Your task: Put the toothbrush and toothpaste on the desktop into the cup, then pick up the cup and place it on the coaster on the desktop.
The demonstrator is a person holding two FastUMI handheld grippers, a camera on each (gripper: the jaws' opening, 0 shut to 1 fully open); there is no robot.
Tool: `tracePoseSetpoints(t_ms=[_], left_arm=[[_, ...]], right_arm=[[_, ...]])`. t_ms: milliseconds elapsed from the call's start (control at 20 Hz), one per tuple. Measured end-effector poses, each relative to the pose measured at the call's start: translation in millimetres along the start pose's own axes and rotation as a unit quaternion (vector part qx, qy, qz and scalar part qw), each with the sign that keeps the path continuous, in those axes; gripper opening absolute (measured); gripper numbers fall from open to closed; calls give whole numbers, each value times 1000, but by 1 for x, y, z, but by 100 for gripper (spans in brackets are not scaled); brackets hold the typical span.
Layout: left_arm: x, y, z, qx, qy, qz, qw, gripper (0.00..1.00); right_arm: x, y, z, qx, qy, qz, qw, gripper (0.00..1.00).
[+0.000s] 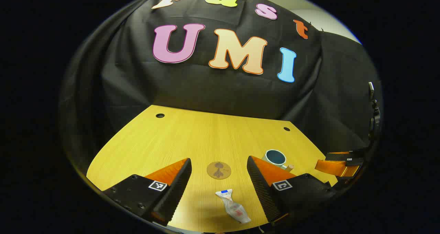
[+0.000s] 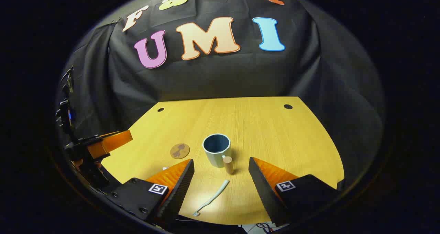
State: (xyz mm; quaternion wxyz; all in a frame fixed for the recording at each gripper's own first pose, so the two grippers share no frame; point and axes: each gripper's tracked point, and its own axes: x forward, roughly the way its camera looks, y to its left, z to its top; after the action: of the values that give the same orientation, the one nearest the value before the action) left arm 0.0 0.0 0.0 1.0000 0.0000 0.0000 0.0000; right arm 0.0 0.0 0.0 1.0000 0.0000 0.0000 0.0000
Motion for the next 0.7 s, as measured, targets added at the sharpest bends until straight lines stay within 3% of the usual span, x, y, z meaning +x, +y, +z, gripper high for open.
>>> tracePoseSetpoints(t_ms=[450,500,700], left_arm=[[1,1,-16,16,21,-6,1000,95],[1,0,-19,15,26,-7,1000,95],[0,4,-26,10,40,-8,999,95]], right_arm=[[2,4,-23,-13,36,1,999,99],[2,4,-26,-14,39,0,999,94],[3,3,-32,-11,50,-3,999,94]])
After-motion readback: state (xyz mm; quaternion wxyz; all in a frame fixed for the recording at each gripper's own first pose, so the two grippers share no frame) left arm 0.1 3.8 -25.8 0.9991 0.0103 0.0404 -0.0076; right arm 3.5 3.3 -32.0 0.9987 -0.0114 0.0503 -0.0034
